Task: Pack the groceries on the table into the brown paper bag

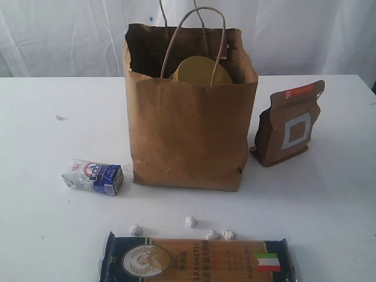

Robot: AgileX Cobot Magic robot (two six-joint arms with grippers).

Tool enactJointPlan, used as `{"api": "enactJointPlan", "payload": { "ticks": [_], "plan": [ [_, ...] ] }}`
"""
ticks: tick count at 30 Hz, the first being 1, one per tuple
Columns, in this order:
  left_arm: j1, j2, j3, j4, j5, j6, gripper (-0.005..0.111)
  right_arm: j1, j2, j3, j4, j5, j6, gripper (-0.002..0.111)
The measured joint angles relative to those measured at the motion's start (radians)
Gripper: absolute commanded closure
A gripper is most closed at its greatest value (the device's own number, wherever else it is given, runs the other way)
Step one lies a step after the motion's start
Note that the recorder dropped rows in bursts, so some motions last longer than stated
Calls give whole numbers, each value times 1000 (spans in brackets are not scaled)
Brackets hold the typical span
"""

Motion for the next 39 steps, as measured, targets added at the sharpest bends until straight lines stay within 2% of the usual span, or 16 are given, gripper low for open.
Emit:
{"api": "enactJointPlan", "payload": {
  "ticks": [14,17,22,24,26,30,31,32,33,37,39],
  "plan": [
    [0,0,0,-25,12,17,107,0,0,0,0,0,0,108],
    [0,17,-18,25,112,54,107,0,0,0,0,0,0,108],
    [0,128,-93,191,377,72,106,0,0,0,0,0,0,108],
    [0,172,-109,260,436,84,97,0,0,0,0,0,0,108],
    [0,213,-116,338,466,90,81,0,0,0,0,0,0,108],
    [0,275,-118,496,454,41,33,0,0,0,0,0,-2,108],
    [0,289,-118,538,438,12,24,0,0,0,0,0,-2,108],
    [0,299,-118,578,420,-21,20,0,0,0,0,0,-2,108],
    [0,311,-120,645,387,-59,21,0,0,0,0,0,-2,108],
    [0,344,-121,726,286,-103,25,0,0,0,0,0,-2,108],
    [0,375,-123,750,293,-116,25,0,0,0,0,0,-2,108]
  ]
}}
